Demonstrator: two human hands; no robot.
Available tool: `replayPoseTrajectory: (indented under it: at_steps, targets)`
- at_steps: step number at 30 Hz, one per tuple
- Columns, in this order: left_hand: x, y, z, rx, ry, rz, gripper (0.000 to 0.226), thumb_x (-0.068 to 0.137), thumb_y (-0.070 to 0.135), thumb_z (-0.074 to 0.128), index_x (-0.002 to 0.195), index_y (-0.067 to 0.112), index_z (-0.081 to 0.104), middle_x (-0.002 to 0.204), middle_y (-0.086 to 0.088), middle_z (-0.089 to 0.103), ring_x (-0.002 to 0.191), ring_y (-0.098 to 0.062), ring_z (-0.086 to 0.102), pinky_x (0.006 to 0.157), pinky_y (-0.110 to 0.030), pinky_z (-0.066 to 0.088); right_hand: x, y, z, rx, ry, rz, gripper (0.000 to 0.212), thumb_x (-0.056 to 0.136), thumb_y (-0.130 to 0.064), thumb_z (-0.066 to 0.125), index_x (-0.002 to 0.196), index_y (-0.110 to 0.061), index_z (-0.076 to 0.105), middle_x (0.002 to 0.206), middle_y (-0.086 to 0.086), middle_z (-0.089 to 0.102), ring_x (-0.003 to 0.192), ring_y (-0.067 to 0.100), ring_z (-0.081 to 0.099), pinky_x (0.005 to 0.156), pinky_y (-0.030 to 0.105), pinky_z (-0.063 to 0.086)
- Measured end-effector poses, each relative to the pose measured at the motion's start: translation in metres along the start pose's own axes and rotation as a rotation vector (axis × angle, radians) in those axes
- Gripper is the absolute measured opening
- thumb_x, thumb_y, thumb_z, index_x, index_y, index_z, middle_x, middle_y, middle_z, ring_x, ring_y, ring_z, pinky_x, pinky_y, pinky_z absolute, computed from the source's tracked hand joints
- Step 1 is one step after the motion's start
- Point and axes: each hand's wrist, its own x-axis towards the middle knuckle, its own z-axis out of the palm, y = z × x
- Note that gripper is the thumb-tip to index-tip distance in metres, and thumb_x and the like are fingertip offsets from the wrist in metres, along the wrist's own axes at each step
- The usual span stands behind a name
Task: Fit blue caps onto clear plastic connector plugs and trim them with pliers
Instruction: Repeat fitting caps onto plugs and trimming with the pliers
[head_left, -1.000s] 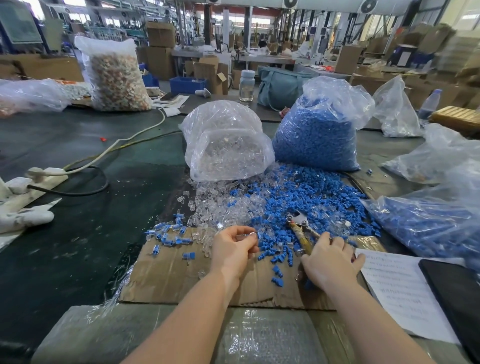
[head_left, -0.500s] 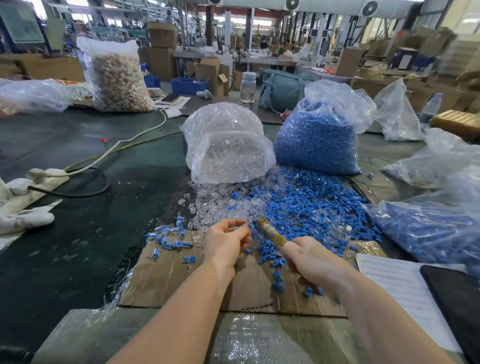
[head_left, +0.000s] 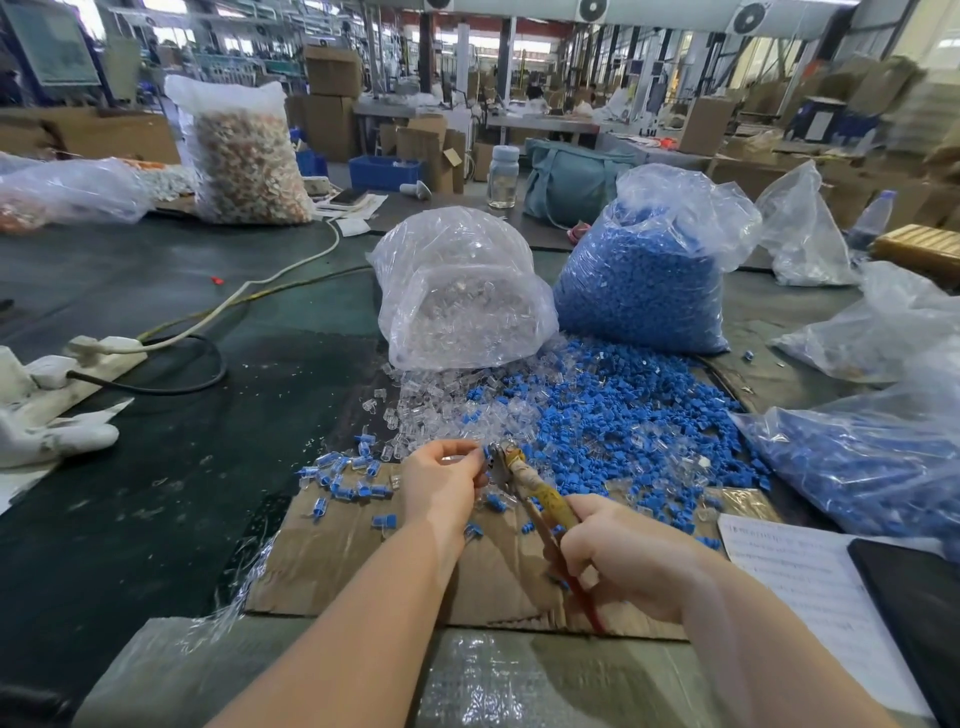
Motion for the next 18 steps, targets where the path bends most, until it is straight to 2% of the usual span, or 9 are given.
replayPoseTrajectory:
  at_steps: [3, 7, 13, 18]
  targets:
    - [0.0004, -0.0007, -0.0004, 0.003, 0.002, 0.001, 0.009, 0.087, 0.003, 0.061, 0.09, 0.011, 0.064, 0.08, -0.007, 0.065, 0.069, -0.015, 0.061, 0.066, -0.026, 0.053, -0.0012, -0.0019, 0.0023, -0.025, 0.011, -0.006, 0.025, 0.074, 0.011, 0.04, 0.09, -0.008, 0.044, 0.092, 0.015, 0.045, 0.079, 0.029, 0.051, 0.06, 0.033, 0.047]
    - [-0.0002, -0.0011, -0.0007, -0.009, -0.014, -0.014, 0.009, 0.087, 0.002, 0.06, 0.088, 0.011, 0.063, 0.076, -0.005, 0.065, 0.065, -0.012, 0.06, 0.061, -0.022, 0.05, -0.0024, -0.0029, 0.0045, -0.101, 0.026, -0.025, 0.024, 0.073, 0.008, 0.041, 0.088, -0.01, 0.042, 0.092, 0.013, 0.045, 0.08, 0.027, 0.05, 0.064, 0.034, 0.042]
    - [-0.0011, -0.0009, -0.0001, -0.035, -0.018, -0.034, 0.01, 0.087, 0.0, 0.059, 0.087, 0.01, 0.063, 0.076, -0.007, 0.064, 0.065, -0.014, 0.058, 0.062, -0.024, 0.05, -0.0009, -0.0022, 0.0069, -0.262, 0.076, -0.047, 0.021, 0.075, 0.006, 0.039, 0.083, -0.013, 0.037, 0.084, 0.01, 0.044, 0.071, 0.022, 0.043, 0.061, 0.033, 0.038]
    - [-0.0029, -0.0008, 0.0006, -0.053, -0.006, -0.031, 0.01, 0.087, 0.001, 0.059, 0.089, 0.009, 0.064, 0.076, -0.006, 0.064, 0.065, -0.013, 0.058, 0.059, -0.022, 0.048, -0.0008, 0.0002, 0.0057, -0.207, 0.068, -0.031, 0.024, 0.073, 0.008, 0.04, 0.083, -0.014, 0.038, 0.086, 0.011, 0.044, 0.078, 0.024, 0.046, 0.066, 0.035, 0.037]
